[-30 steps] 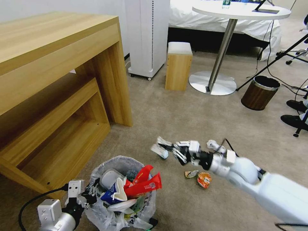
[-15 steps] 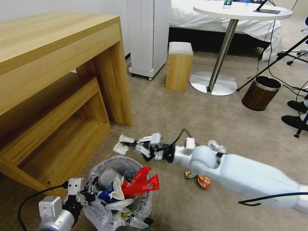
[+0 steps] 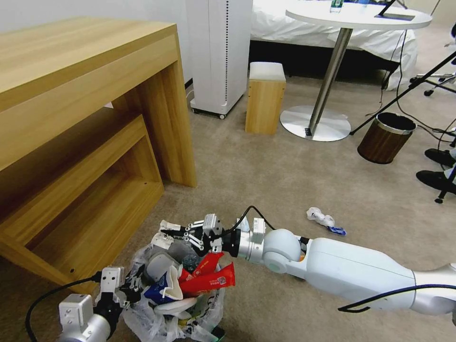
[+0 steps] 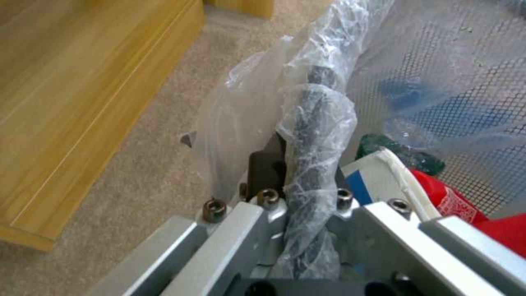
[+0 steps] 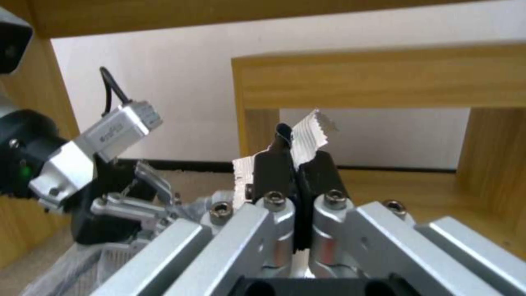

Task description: Pick up the trash bin and place the garbage on the floor into it.

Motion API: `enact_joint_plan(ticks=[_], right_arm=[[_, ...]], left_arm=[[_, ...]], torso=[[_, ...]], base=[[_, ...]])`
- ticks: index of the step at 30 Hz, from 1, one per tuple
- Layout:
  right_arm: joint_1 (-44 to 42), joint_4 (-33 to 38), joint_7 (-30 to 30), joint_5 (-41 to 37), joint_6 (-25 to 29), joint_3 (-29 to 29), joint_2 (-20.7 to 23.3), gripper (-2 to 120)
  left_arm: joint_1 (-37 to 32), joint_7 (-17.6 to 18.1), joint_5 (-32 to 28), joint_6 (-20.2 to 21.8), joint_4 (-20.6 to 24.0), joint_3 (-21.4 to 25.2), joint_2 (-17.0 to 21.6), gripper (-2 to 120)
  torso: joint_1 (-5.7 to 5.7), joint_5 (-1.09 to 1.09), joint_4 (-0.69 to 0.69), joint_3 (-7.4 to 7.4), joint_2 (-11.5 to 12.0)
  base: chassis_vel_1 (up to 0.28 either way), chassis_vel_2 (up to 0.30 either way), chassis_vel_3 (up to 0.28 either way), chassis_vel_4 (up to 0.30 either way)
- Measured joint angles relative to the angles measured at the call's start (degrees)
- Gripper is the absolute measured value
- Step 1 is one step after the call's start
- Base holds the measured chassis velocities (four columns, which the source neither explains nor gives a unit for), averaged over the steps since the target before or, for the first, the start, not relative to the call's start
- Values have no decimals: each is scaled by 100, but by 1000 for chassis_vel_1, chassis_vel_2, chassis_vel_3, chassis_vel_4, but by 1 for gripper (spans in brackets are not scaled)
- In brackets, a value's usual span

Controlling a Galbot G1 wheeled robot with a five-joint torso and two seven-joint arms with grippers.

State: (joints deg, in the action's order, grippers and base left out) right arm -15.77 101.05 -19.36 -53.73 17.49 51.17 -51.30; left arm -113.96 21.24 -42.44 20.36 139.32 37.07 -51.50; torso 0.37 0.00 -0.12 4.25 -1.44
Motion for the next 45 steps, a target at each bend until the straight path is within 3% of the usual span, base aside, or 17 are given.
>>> enact_joint_plan(ticks=[26, 38, 45], right_arm=[[162, 110, 202, 5, -162, 123, 117, 98], [953, 262, 342, -313, -196, 579, -107, 100], [1198, 487, 755, -667, -336, 997, -415, 100]], left_arm=[[-149, 18, 503, -39, 10, -93, -267, 0], [-151, 3, 653, -39, 27, -124, -355, 0], [-120, 2, 652, -35, 86, -58, -382, 0]], torso=[[0, 1, -1, 0, 0], [0, 0, 0, 0, 0], [0, 0, 0, 0, 0]], base=[[0, 0, 0, 0], [0, 0, 0, 0], [0, 0, 0, 0]])
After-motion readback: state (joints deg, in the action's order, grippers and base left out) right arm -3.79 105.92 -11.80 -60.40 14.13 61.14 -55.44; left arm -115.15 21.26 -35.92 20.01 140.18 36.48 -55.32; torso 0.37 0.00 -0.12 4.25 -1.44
